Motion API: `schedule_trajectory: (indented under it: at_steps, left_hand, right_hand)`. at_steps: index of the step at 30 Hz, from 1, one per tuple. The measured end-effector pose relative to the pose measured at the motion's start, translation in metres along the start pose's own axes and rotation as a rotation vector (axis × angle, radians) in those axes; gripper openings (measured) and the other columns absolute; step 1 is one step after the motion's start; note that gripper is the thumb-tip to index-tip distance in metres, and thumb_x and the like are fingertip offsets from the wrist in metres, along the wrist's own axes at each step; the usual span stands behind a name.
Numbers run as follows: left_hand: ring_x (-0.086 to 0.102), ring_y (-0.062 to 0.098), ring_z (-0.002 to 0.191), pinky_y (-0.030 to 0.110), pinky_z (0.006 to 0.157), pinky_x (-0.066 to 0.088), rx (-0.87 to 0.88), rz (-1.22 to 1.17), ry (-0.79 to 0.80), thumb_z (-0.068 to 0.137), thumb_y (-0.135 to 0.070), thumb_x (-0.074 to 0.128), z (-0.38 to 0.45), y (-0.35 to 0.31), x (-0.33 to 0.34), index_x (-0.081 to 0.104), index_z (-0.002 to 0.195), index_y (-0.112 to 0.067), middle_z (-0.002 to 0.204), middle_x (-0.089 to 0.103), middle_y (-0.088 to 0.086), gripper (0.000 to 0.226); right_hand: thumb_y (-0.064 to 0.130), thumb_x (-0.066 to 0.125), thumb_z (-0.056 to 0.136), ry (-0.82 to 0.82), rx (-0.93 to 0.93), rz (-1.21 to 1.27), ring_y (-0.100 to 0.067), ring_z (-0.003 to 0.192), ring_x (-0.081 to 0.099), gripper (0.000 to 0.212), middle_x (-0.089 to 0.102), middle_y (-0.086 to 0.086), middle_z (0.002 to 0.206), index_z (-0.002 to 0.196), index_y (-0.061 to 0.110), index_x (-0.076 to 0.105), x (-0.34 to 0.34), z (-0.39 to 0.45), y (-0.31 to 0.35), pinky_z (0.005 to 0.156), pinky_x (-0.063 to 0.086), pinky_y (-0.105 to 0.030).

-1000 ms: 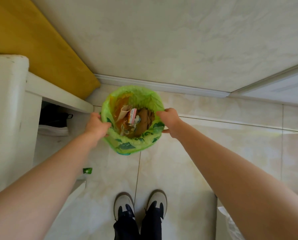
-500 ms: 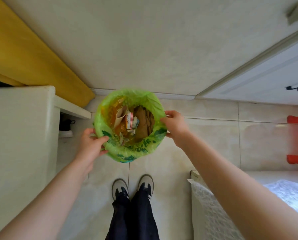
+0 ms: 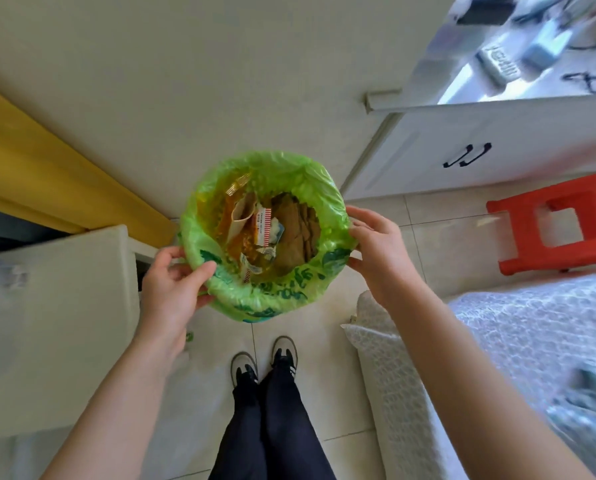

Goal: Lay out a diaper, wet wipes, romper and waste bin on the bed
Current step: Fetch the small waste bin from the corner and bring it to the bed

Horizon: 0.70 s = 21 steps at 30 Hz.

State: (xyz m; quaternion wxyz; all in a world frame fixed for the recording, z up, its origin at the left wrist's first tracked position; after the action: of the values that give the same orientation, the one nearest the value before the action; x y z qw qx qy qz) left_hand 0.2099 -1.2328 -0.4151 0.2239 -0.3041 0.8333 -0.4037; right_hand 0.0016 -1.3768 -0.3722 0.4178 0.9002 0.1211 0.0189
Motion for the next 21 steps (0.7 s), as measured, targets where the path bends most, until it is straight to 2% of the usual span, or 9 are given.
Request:
schedule_trajectory:
  at_steps: [2,5,7,11,15,18,21]
  left_hand:
    - [0.067,0.021,0.09,0.031,0.06,0.054,0.028,0.011,0.012,0.088,-0.005,0.066,-0.021,-0.011,0.003,0.052,0.111,-0.015,0.101,0.069,0.008,0.029]
    - [0.067,0.022,0.092,0.033,0.061,0.054,0.052,0.047,0.04,0.088,-0.005,0.066,-0.051,-0.02,0.004,0.052,0.11,-0.018,0.101,0.069,0.007,0.029]
    - [0.067,0.023,0.093,0.034,0.062,0.054,0.058,0.061,0.07,0.088,-0.005,0.066,-0.068,-0.024,0.004,0.052,0.112,-0.016,0.102,0.069,0.009,0.03]
    - [0.067,0.022,0.092,0.036,0.066,0.055,0.077,0.127,0.134,0.088,-0.006,0.066,-0.097,-0.025,-0.004,0.053,0.108,-0.021,0.102,0.069,0.007,0.028]
    - [0.068,0.02,0.089,0.037,0.069,0.056,0.108,0.223,0.195,0.087,-0.008,0.068,-0.122,-0.018,-0.022,0.054,0.094,-0.033,0.097,0.069,0.002,0.03]
    - [0.068,0.02,0.086,0.034,0.063,0.057,0.101,0.265,0.284,0.087,-0.007,0.068,-0.138,-0.013,-0.044,0.055,0.104,-0.023,0.097,0.069,0.006,0.026]
    - [0.069,0.018,0.084,0.024,0.055,0.056,0.105,0.318,0.429,0.087,-0.008,0.069,-0.15,-0.015,-0.071,0.054,0.114,-0.015,0.097,0.069,0.006,0.031]
  right_hand:
    - [0.0,0.052,0.091,-0.036,-0.038,0.015,-0.012,0.079,0.071,0.033,0.072,-0.005,0.103,0.119,0.016,0.063,-0.013,-0.025,0.005,0.069,0.06,-0.031]
    - [-0.001,0.053,0.09,-0.117,-0.096,0.009,-0.023,0.091,0.071,0.034,0.068,-0.01,0.111,0.115,0.019,0.063,-0.031,-0.06,0.001,0.079,0.06,-0.043]
    - [-0.001,0.054,0.088,-0.164,-0.124,-0.002,-0.026,0.094,0.07,0.034,0.065,-0.011,0.114,0.111,0.022,0.063,-0.04,-0.081,-0.007,0.079,0.059,-0.048]
    - [0.001,0.055,0.087,-0.267,-0.122,0.024,-0.026,0.095,0.069,0.033,0.063,-0.011,0.113,0.115,0.019,0.062,-0.051,-0.125,-0.031,0.077,0.06,-0.049]
    - [0.003,0.055,0.087,-0.347,-0.107,0.062,-0.024,0.096,0.068,0.035,0.063,-0.009,0.115,0.118,0.018,0.061,-0.049,-0.171,-0.063,0.077,0.06,-0.047]
    - [0.003,0.055,0.087,-0.412,-0.117,0.099,-0.023,0.098,0.067,0.033,0.062,-0.007,0.113,0.115,0.02,0.061,-0.038,-0.205,-0.088,0.078,0.06,-0.049]
    - [0.003,0.056,0.088,-0.484,-0.134,0.126,-0.021,0.1,0.065,0.033,0.061,-0.003,0.107,0.115,0.021,0.061,-0.028,-0.24,-0.114,0.081,0.059,-0.047]
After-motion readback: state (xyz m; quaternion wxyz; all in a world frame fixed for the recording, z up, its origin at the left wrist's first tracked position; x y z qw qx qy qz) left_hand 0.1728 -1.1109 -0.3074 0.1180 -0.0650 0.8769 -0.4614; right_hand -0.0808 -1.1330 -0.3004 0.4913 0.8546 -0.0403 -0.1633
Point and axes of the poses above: each hand's wrist, its own z-axis towards the middle knuckle, its own x-axis out of the palm, y = z × x, the point moved 1 cm from there along z, towards the middle knuckle
